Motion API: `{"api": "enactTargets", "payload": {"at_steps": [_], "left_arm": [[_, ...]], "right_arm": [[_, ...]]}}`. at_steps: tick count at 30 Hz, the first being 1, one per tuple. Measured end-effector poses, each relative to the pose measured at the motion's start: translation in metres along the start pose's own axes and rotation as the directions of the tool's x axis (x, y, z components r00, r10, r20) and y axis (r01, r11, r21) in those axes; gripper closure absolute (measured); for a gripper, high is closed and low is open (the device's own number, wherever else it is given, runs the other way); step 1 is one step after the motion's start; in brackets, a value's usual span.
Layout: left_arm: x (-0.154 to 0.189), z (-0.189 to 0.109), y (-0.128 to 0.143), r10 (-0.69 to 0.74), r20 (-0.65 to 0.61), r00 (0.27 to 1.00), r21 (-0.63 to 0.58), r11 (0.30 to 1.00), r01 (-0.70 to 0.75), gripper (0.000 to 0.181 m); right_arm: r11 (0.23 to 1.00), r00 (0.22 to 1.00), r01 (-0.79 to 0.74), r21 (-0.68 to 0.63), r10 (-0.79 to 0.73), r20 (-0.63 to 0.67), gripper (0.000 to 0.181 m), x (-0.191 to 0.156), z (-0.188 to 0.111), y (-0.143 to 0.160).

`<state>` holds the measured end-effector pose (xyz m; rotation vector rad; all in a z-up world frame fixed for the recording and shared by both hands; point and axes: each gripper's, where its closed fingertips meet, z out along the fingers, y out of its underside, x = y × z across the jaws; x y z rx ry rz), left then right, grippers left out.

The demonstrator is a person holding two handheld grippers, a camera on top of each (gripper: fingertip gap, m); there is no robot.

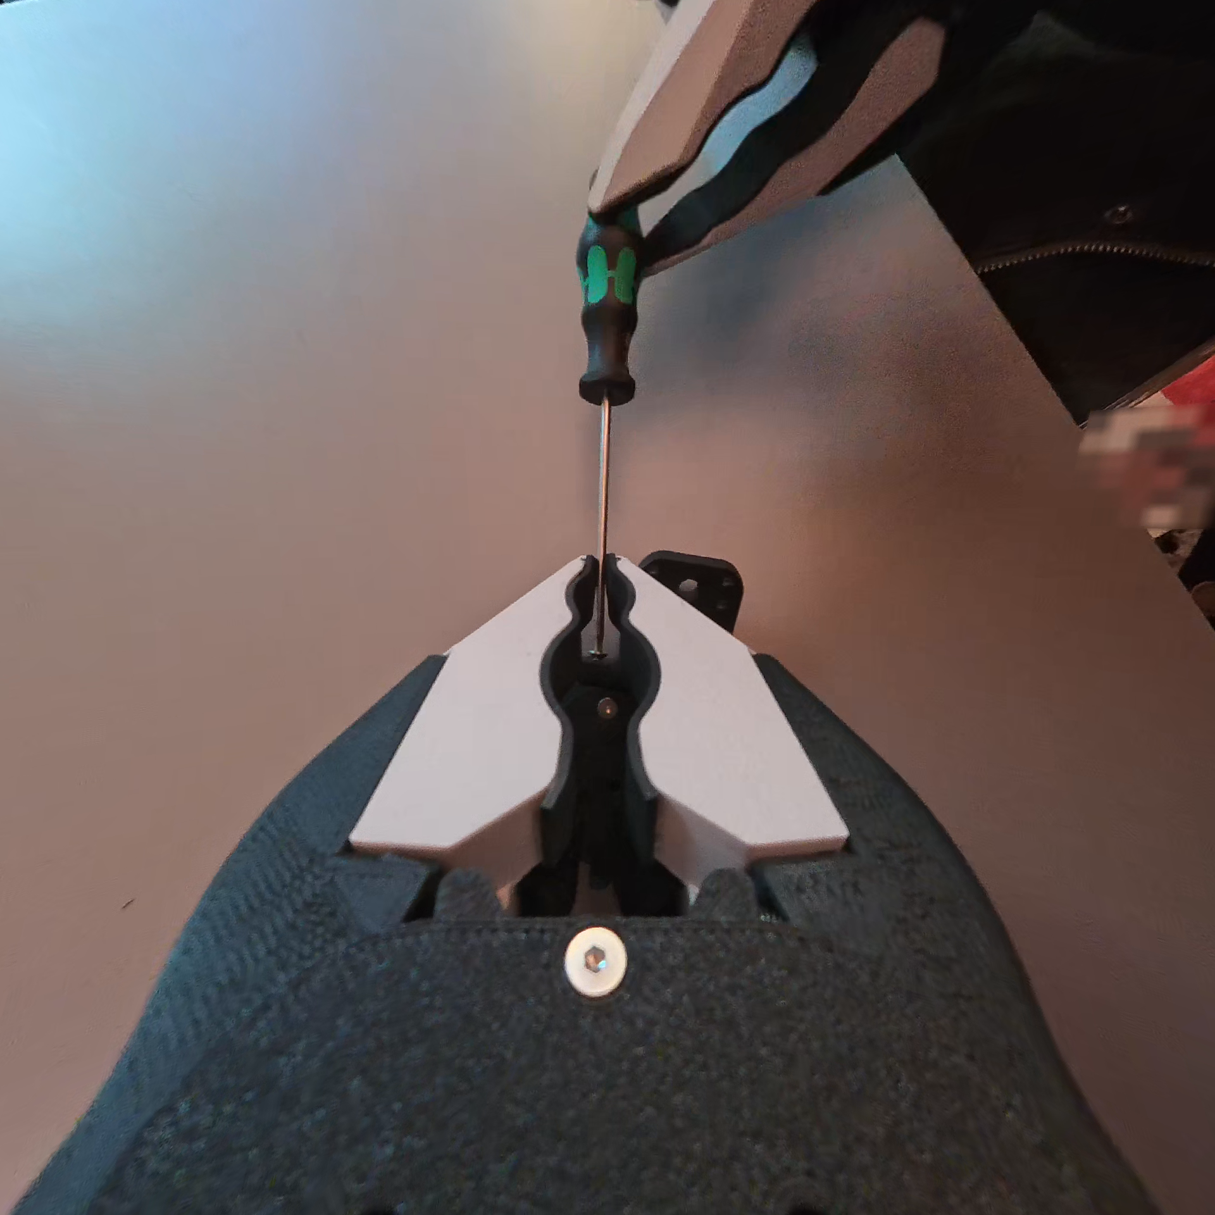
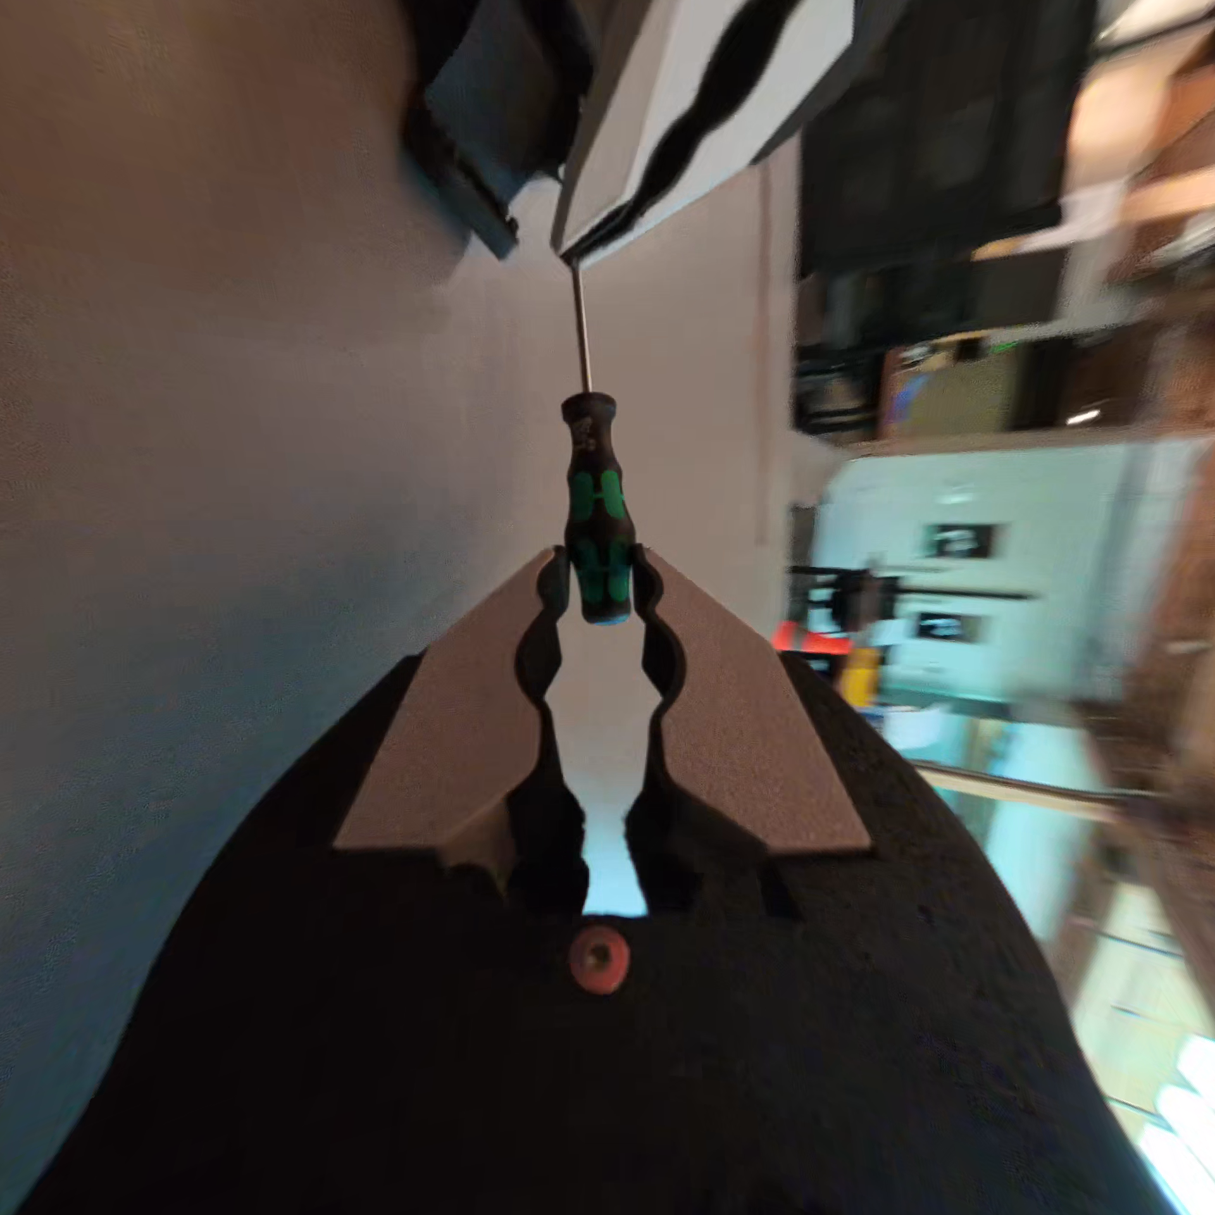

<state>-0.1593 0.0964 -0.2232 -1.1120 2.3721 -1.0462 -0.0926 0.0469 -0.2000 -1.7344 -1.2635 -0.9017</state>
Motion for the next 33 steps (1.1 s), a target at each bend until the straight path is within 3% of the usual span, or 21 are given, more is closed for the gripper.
{"api": "enactTargets", "payload": {"at_steps": [2,4,5,6,8,9,11,12,13,14,17,19,20,22,24,25,26,28,29,31,33], "left_arm": [[0.0,0.001,0.0,0.002,0.002,1.0,-0.008,1.0,-0.002,0.178],[0.001,0.001,0.0,0.01,-0.001,1.0,-0.009,1.0,-0.01,0.178],[0.001,0.001,0.0,0.007,-0.002,1.0,-0.004,1.0,-0.007,0.178],[0.001,0.0,0.0,0.006,-0.003,1.0,0.0,1.0,-0.006,0.179],[0.002,0.0,0.0,0.009,-0.005,1.0,0.002,1.0,-0.009,0.178],[0.002,0.0,0.0,0.01,-0.005,1.0,0.003,1.0,-0.01,0.178],[0.002,0.0,0.0,0.014,-0.005,1.0,0.004,1.0,-0.014,0.178],[0.002,0.0,0.0,0.015,-0.006,1.0,0.005,1.0,-0.015,0.178],[0.003,0.0,-0.001,0.019,-0.009,1.0,0.007,1.0,-0.019,0.178],[0.003,0.0,-0.001,0.022,-0.011,1.0,0.01,1.0,-0.022,0.178],[0.004,0.0,-0.001,0.03,-0.015,0.999,0.018,0.999,-0.03,0.178],[0.004,0.0,-0.001,0.022,-0.02,1.0,0.014,1.0,-0.022,0.178],[0.005,0.0,-0.001,0.023,-0.02,1.0,0.012,1.0,-0.023,0.178],[0.005,0.0,-0.001,0.024,-0.022,0.999,0.013,1.0,-0.023,0.178],[0.005,0.001,0.0,0.025,-0.022,0.999,0.008,1.0,-0.024,0.178],[0.005,0.001,0.0,0.023,-0.021,1.0,0.005,1.0,-0.023,0.178],[0.005,0.001,0.0,0.022,-0.021,1.0,0.005,1.0,-0.022,0.178],[0.005,0.0,0.0,0.02,-0.02,1.0,0.007,1.0,-0.02,0.178],[0.005,0.001,0.0,0.02,-0.02,1.0,0.004,1.0,-0.02,0.178],[0.004,0.001,0.001,0.021,-0.015,1.0,-0.001,1.0,-0.021,0.178],[0.004,0.0,0.0,0.018,-0.017,1.0,0.013,1.0,-0.017,0.178]], "right_arm": [[0.999,0.999,-0.041,0.009,0.041,-0.019,0.163,-0.003,0.002,0.002],[0.954,0.95,-0.3,0.02,0.297,0.094,0.156,-0.004,0.001,0.003],[0.892,0.881,-0.451,0.011,0.443,0.163,0.14,-0.002,0.0,0.004],[0.798,0.77,-0.602,-0.016,0.585,0.255,0.132,-0.002,-0.001,0.004],[0.515,0.418,-0.846,-0.138,0.802,0.427,0.122,-0.005,-0.001,0.005],[0.343,0.191,-0.914,-0.216,0.835,0.517,0.123,-0.006,-0.004,0.0],[0.045,-0.235,-0.912,-0.407,0.758,0.609,0.125,-0.006,-0.008,-0.01],[-0.026,-0.372,-0.871,-0.49,0.685,0.626,0.125,-0.007,-0.01,-0.014],[-0.052,-0.446,-0.845,-0.532,0.615,0.65,0.133,-0.006,-0.014,-0.019],[-0.05,-0.456,-0.839,-0.542,0.608,0.65,0.14,-0.008,-0.014,-0.019],[0.027,-0.351,-0.866,-0.499,0.679,0.645,0.164,-0.013,-0.012,-0.016],[0.109,-0.258,-0.875,-0.472,0.719,0.645,0.165,-0.017,-0.011,-0.015],[0.197,-0.14,-0.887,-0.418,0.748,0.649,0.165,-0.018,-0.011,-0.013],[0.476,0.236,-0.84,-0.259,0.751,0.616,0.165,-0.021,-0.008,-0.009],[0.799,0.678,-0.595,-0.089,0.558,0.479,0.166,-0.021,-0.006,-0.002],[0.91,0.844,-0.412,-0.05,0.402,0.355,0.166,-0.017,-0.003,0.003],[0.974,0.948,-0.224,-0.035,0.226,0.226,0.167,-0.012,-0.001,0.006],[0.999,0.999,0.039,-0.025,-0.039,-0.001,0.167,-0.003,0.001,0.007],[0.997,0.997,0.066,-0.027,-0.067,-0.045,0.167,-0.003,0.002,0.008],[0.996,0.996,-0.091,-0.027,0.091,0.02,0.165,-0.008,0.004,0.011],[0.933,0.928,-0.357,-0.038,0.359,0.103,0.142,-0.003,0.006,0.014]]}}
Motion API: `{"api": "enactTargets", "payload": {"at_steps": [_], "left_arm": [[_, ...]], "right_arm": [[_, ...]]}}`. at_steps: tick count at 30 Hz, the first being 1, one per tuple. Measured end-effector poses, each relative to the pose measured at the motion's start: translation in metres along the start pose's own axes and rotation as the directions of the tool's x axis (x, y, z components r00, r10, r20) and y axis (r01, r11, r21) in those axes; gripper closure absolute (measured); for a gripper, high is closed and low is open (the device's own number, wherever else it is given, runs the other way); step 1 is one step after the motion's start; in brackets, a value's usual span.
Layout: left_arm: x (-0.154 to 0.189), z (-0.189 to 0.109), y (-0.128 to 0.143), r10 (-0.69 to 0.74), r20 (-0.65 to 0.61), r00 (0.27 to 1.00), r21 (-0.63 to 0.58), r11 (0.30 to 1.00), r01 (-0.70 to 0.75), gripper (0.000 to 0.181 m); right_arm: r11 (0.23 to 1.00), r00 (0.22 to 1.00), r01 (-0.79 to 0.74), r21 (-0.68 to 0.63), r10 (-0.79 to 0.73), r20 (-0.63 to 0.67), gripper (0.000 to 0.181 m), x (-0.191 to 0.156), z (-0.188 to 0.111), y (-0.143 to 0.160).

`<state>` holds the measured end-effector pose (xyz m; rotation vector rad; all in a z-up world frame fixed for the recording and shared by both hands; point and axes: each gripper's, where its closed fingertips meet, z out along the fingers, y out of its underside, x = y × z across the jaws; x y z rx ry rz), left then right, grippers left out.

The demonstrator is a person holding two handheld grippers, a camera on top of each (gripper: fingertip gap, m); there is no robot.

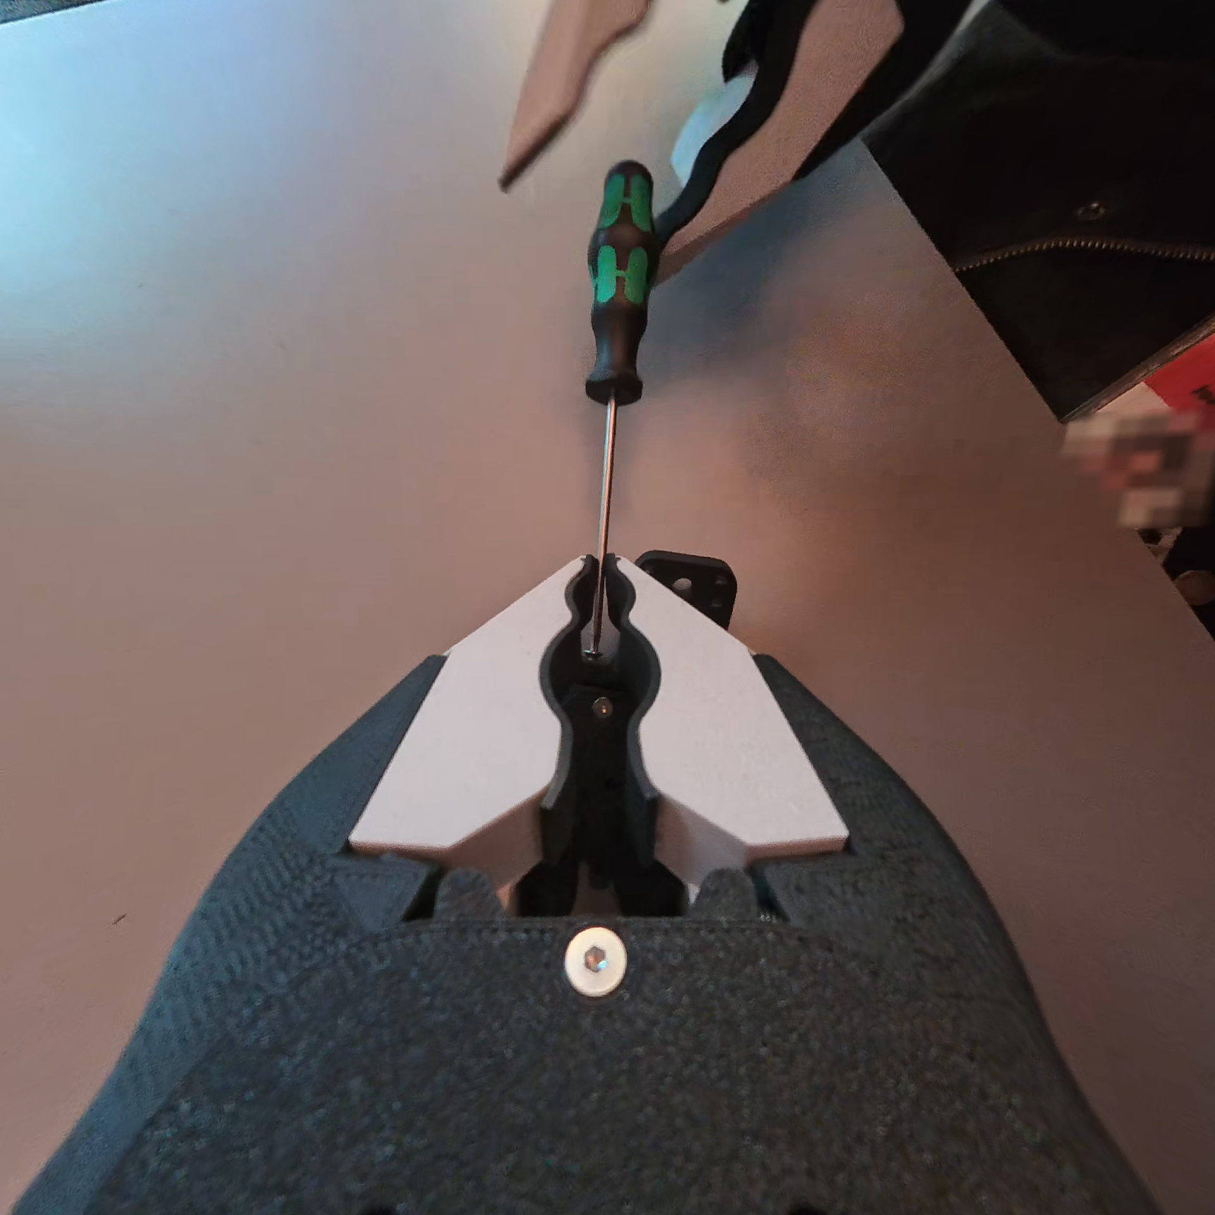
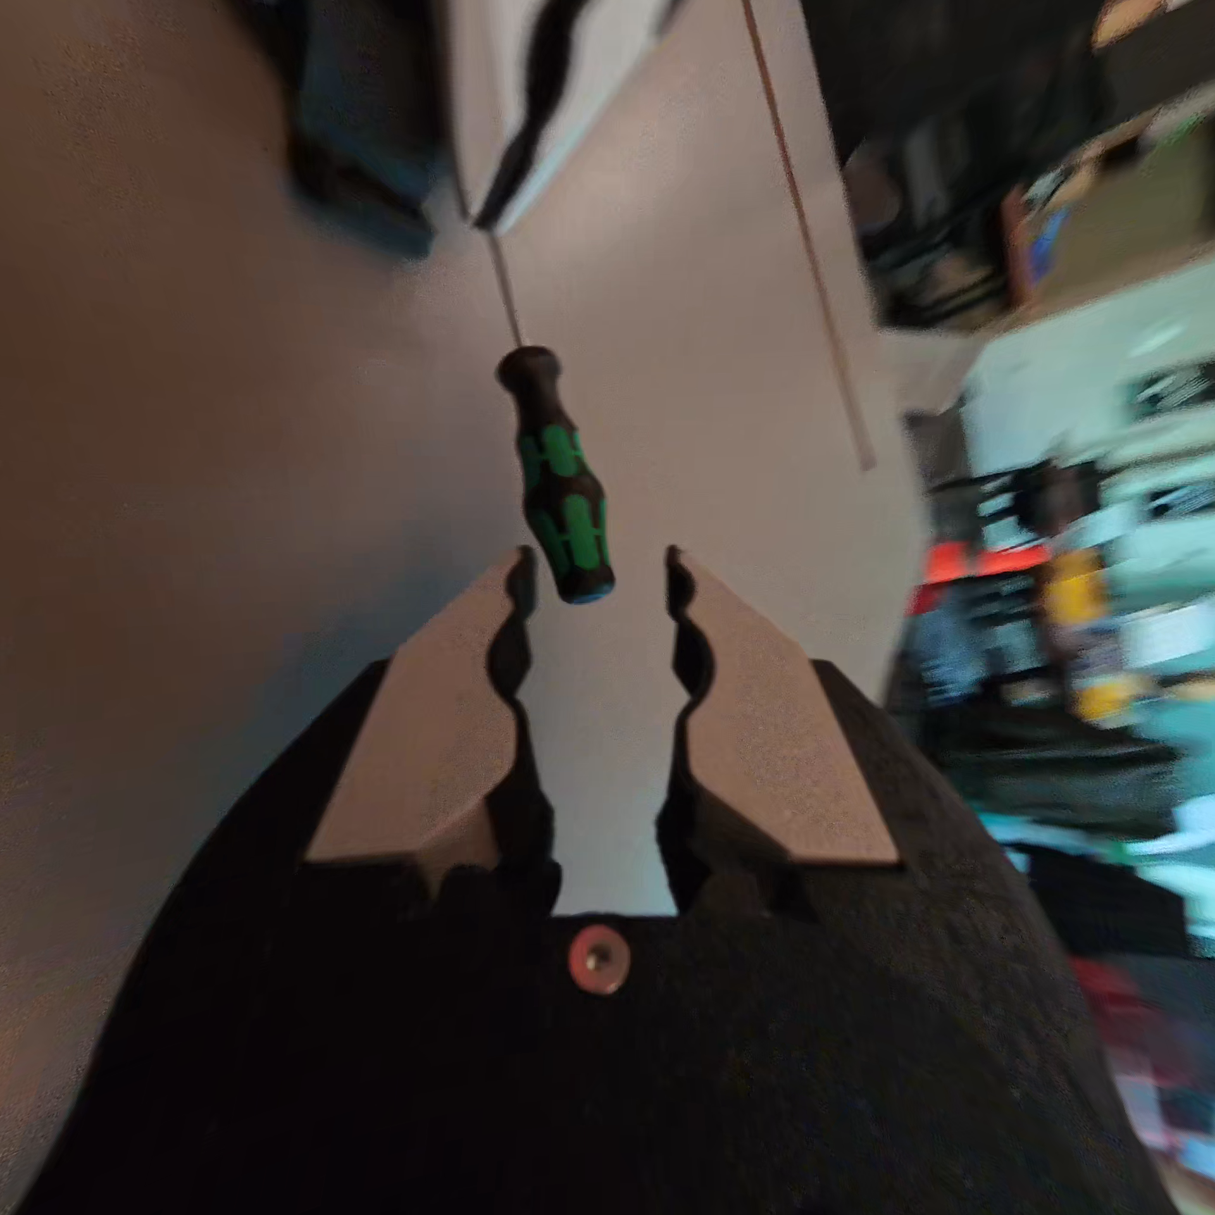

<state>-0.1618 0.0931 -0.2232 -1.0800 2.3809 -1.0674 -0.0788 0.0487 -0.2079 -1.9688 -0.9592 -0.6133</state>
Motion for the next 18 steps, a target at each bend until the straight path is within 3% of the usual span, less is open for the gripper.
{"api": "enactTargets", "payload": {"at_steps": [2,3,5,7,8,9,12,14,16,18], "left_arm": [[0.0,0.0,0.0,0.001,0.0,1.0,-0.001,1.0,-0.001,0.178],[0.0,0.0,0.0,0.002,0.0,1.0,-0.003,1.0,-0.002,0.178],[0.0,0.0,0.0,0.002,0.0,1.0,-0.001,1.0,-0.002,0.178],[0.0,0.0,0.0,0.002,0.0,1.0,-0.001,1.0,-0.002,0.178],[0.0,0.0,0.0,0.002,0.0,1.0,-0.002,1.0,-0.002,0.178],[0.0,0.0,0.0,0.002,0.0,1.0,-0.003,1.0,-0.002,0.178],[0.001,0.0,0.0,0.009,-0.004,1.0,-0.006,1.0,-0.009,0.178],[0.001,0.0,0.0,0.008,-0.005,1.0,-0.005,1.0,-0.008,0.178],[0.001,0.0,0.0,0.005,-0.006,1.0,-0.004,1.0,-0.005,0.178],[0.002,0.0,0.0,0.005,-0.007,1.0,-0.004,1.0,-0.005,0.178]], "right_arm": [[0.945,0.929,-0.326,-0.009,0.322,0.183,0.126,-0.002,0.0,0.001],[0.872,0.828,-0.487,-0.041,0.476,0.296,0.122,-0.006,-0.001,0.0],[0.659,0.508,-0.734,-0.168,0.696,0.508,0.123,-0.017,-0.005,-0.006],[0.425,0.161,-0.858,-0.289,0.756,0.634,0.133,-0.017,-0.011,-0.018],[0.354,0.04,-0.877,-0.323,0.726,0.686,0.139,-0.014,-0.016,-0.025],[0.317,-0.012,-0.886,-0.338,0.714,0.7,0.142,-0.01,-0.017,-0.027],[0.39,0.064,-0.856,-0.339,0.731,0.679,0.161,-0.017,-0.015,-0.023],[0.437,0.131,-0.845,-0.308,0.728,0.673,0.162,-0.018,-0.015,-0.023],[0.558,0.305,-0.801,-0.219,0.694,0.652,0.162,-0.017,-0.015,-0.023],[0.757,0.589,-0.648,-0.081,0.565,0.578,0.162,-0.017,-0.016,-0.024]]}}
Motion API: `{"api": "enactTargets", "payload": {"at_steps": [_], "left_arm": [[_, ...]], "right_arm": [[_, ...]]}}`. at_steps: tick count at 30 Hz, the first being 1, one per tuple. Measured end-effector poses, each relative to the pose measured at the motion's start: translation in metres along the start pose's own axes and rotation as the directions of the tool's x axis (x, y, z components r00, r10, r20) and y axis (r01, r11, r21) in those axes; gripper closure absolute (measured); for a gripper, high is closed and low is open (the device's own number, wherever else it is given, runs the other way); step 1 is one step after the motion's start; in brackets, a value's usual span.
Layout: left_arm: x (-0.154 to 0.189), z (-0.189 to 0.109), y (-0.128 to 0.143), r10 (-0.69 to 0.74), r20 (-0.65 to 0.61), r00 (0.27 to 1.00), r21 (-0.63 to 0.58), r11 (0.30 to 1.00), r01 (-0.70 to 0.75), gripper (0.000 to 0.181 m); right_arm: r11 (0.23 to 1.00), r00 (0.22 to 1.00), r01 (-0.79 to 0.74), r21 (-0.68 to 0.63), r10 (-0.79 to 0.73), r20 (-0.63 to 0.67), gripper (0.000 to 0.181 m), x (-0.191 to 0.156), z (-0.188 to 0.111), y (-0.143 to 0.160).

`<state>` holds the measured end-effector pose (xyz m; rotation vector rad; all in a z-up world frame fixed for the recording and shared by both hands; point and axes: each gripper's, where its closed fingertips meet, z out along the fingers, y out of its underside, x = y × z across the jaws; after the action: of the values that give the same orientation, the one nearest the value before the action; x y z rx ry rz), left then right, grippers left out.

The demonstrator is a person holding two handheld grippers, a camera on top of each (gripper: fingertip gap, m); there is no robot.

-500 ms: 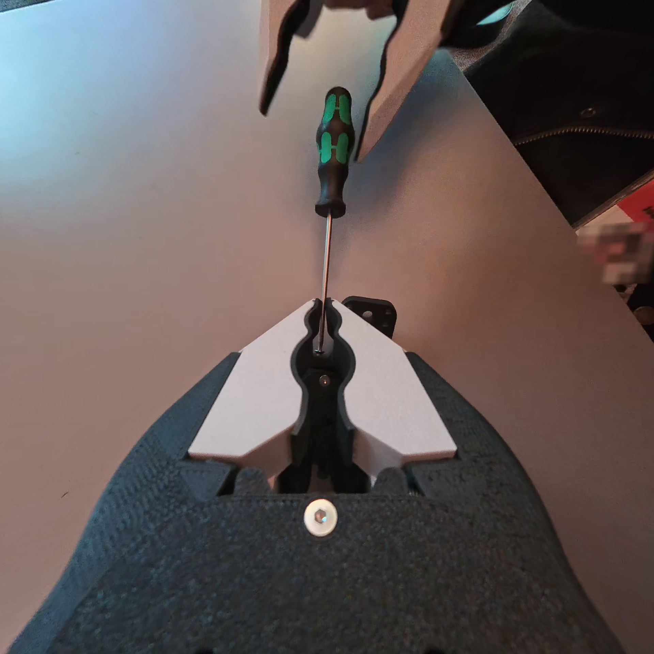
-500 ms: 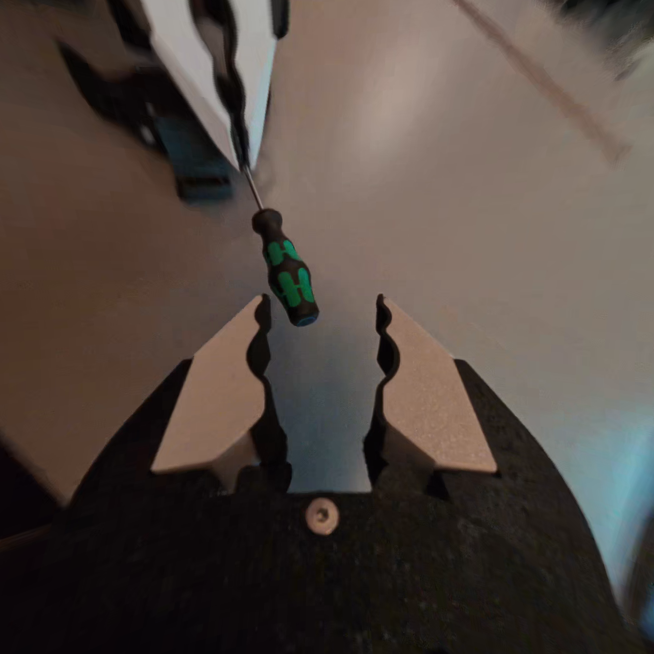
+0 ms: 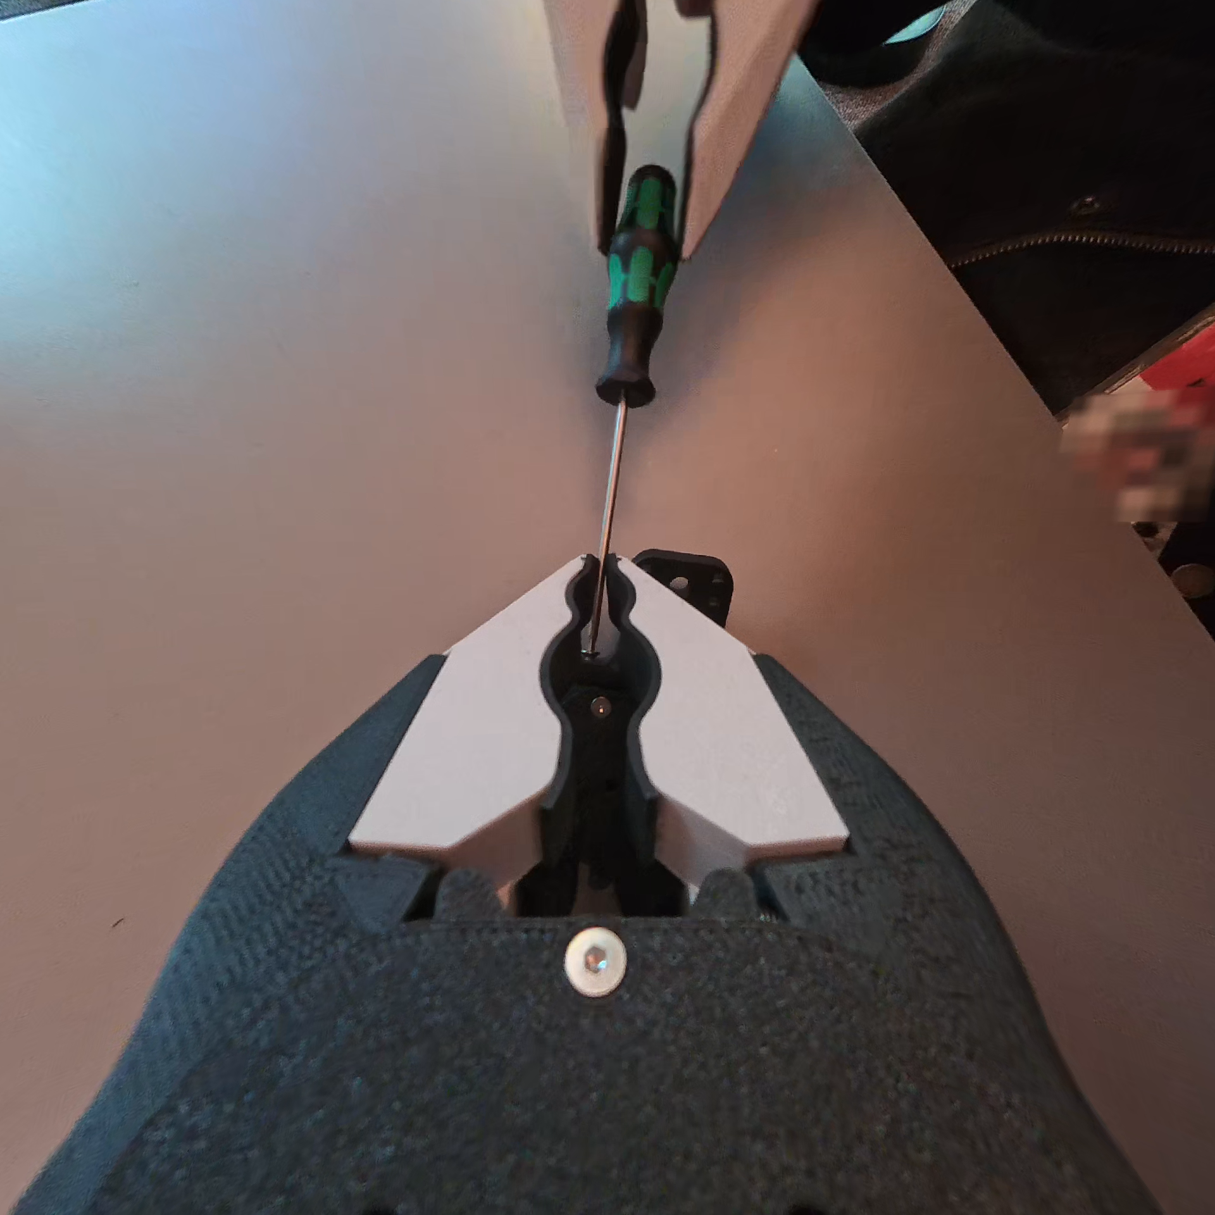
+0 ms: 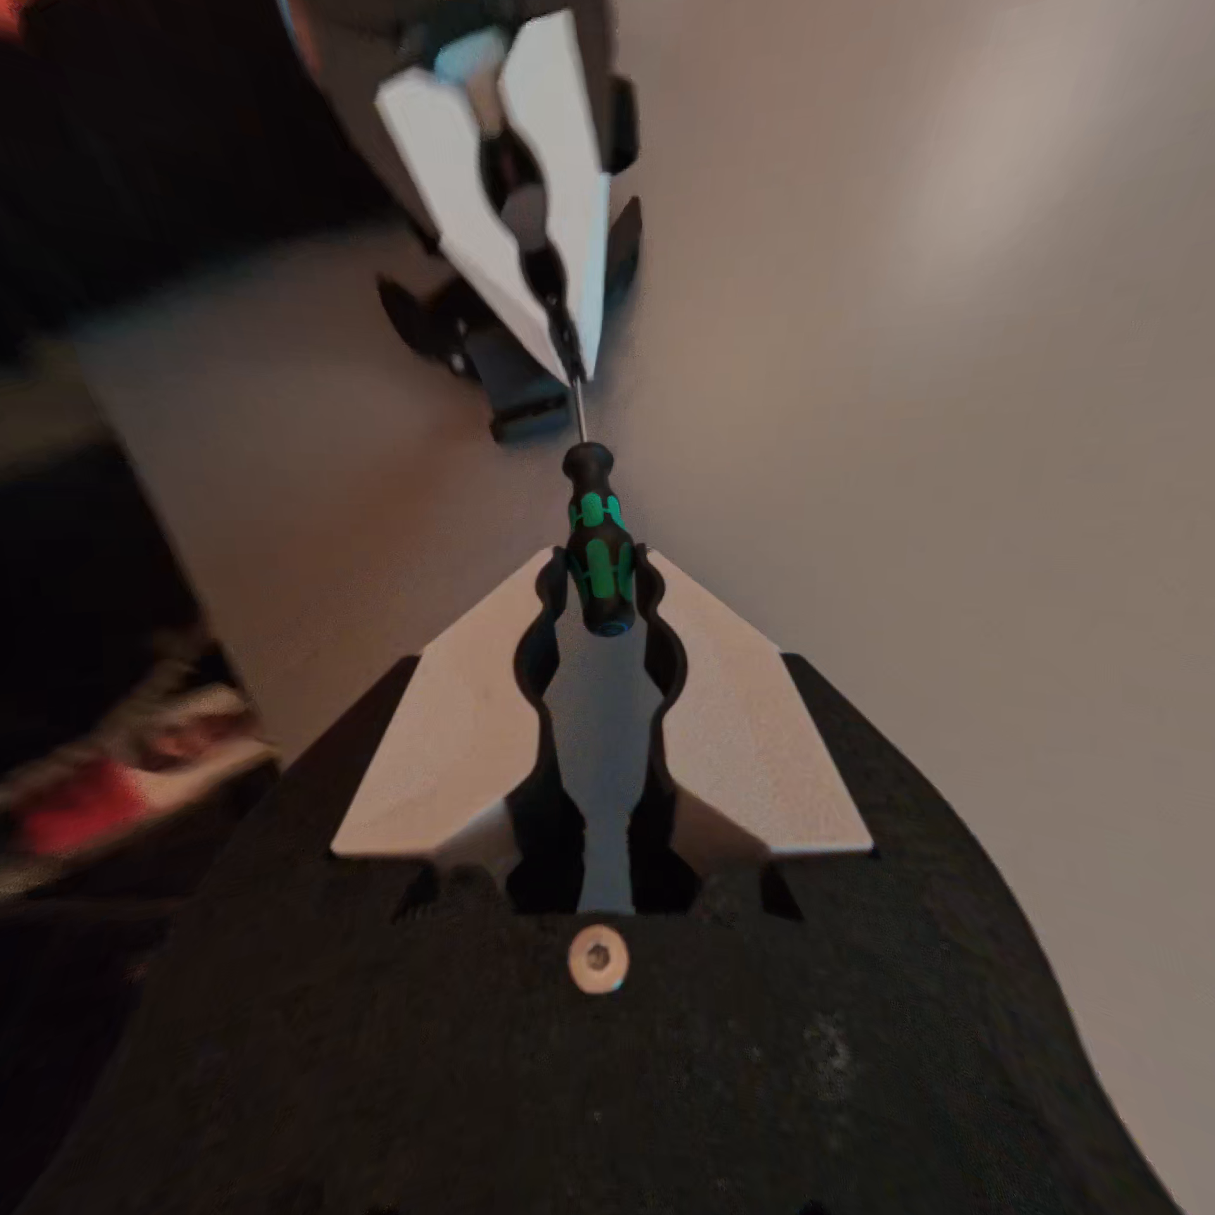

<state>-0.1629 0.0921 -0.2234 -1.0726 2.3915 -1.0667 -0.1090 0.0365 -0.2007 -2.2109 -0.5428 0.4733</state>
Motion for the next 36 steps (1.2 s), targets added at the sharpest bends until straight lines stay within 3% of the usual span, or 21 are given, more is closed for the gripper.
{"api": "enactTargets", "payload": {"at_steps": [2,3,5,6,7,8,10,11,13,15,17,18,20,22,24,27,29,31,33,36], "left_arm": [[0.0,0.0,0.0,0.001,0.0,1.0,-0.003,1.0,-0.001,0.178],[0.0,0.0,0.0,-0.001,0.001,1.0,0.0,1.0,0.001,0.178],[0.0,0.0,-0.001,-0.003,0.001,1.0,0.008,1.0,0.003,0.178],[0.0,0.0,-0.001,-0.004,0.002,1.0,0.011,1.0,0.004,0.178],[0.0,0.0,-0.001,-0.005,0.002,1.0,0.011,1.0,0.005,0.178],[-0.001,0.0,-0.001,-0.008,0.004,1.0,0.004,1.0,0.008,0.178],[0.0,0.001,0.0,0.0,0.005,1.0,-0.009,1.0,0.0,0.178],[0.0,0.001,0.0,-0.002,0.003,1.0,-0.002,1.0,0.002,0.178],[0.0,0.0,-0.001,-0.004,0.003,1.0,0.008,1.0,0.004,0.178],[0.0,0.0,-0.001,-0.003,0.002,1.0,0.005,1.0,0.003,0.178],[0.0,0.0,-0.001,-0.003,0.002,1.0,0.007,1.0,0.003,0.178],[0.0,0.0,-0.001,-0.003,0.001,1.0,0.008,1.0,0.003,0.178],[0.0,0.0,-0.001,-0.002,0.001,1.0,0.008,1.0,0.002,0.178],[0.0,-0.001,-0.002,0.002,-0.003,1.0,0.021,1.0,-0.002,0.178],[0.001,-0.001,-0.003,0.004,-0.009,1.0,0.032,0.999,-0.003,0.178],[0.001,0.0,-0.002,0.002,-0.005,1.0,0.02,1.0,-0.002,0.178],[0.001,0.0,-0.002,0.004,-0.005,1.0,0.018,1.0,-0.004,0.178],[0.002,0.0,-0.002,0.008,-0.008,1.0,0.013,1.0,-0.008,0.178],[0.002,0.0,-0.002,0.008,-0.011,1.0,0.013,1.0,-0.008,0.178],[0.002,0.0,-0.002,0.004,-0.011,1.0,0.019,1.0,-0.004,0.178]], "right_arm": [[0.934,0.918,0.34,-0.106,-0.354,-0.178,0.162,-0.001,0.0,0.001],[0.855,0.814,0.487,-0.178,-0.518,-0.264,0.162,0.001,-0.001,0.0],[0.635,0.523,0.693,-0.342,-0.769,-0.368,0.162,0.002,-0.003,-0.005],[0.537,0.384,0.744,-0.398,-0.831,-0.403,0.162,0.001,-0.004,-0.009],[0.489,0.313,0.759,-0.43,-0.853,-0.416,0.162,0.002,-0.004,-0.008],[0.506,0.33,0.743,-0.438,-0.846,-0.418,0.162,0.005,-0.002,-0.003],[0.657,0.51,0.659,-0.366,-0.748,-0.425,0.159,0.009,0.001,0.002],[0.744,0.613,0.591,-0.313,-0.666,-0.426,0.143,0.012,0.001,0.002],[0.904,0.822,0.387,-0.184,-0.428,-0.375,0.125,0.015,0.0,0.003],[0.992,0.961,0.1,-0.075,-0.116,-0.251,0.122,0.015,0.002,0.008],[0.965,0.966,-0.26,-0.042,0.259,-0.014,0.113,0.004,0.009,0.014],[0.908,0.893,-0.417,-0.052,0.419,0.165,0.113,-0.012,0.009,0.009],[0.808,0.739,-0.581,-0.099,0.575,0.35,0.117,-0.025,0.006,0.0],[0.768,0.689,-0.634,-0.094,0.616,0.382,0.138,-0.023,0.005,-0.005],[0.772,0.703,-0.628,-0.094,0.616,0.356,0.164,-0.02,0.005,-0.002],[0.834,0.787,-0.546,-0.081,0.543,0.293,0.166,-0.015,0.008,0.005],[0.952,0.938,-0.302,-0.055,0.307,0.162,0.166,-0.009,0.009,0.012],[0.995,0.999,0.043,-0.094,-0.044,-0.006,0.167,-0.002,0.01,0.018],[0.924,0.918,0.341,-0.17,-0.367,-0.152,0.167,0.004,0.008,0.017],[0.707,0.644,0.613,-0.352,-0.706,-0.295,0.167,0.016,0.003,0.011]]}}
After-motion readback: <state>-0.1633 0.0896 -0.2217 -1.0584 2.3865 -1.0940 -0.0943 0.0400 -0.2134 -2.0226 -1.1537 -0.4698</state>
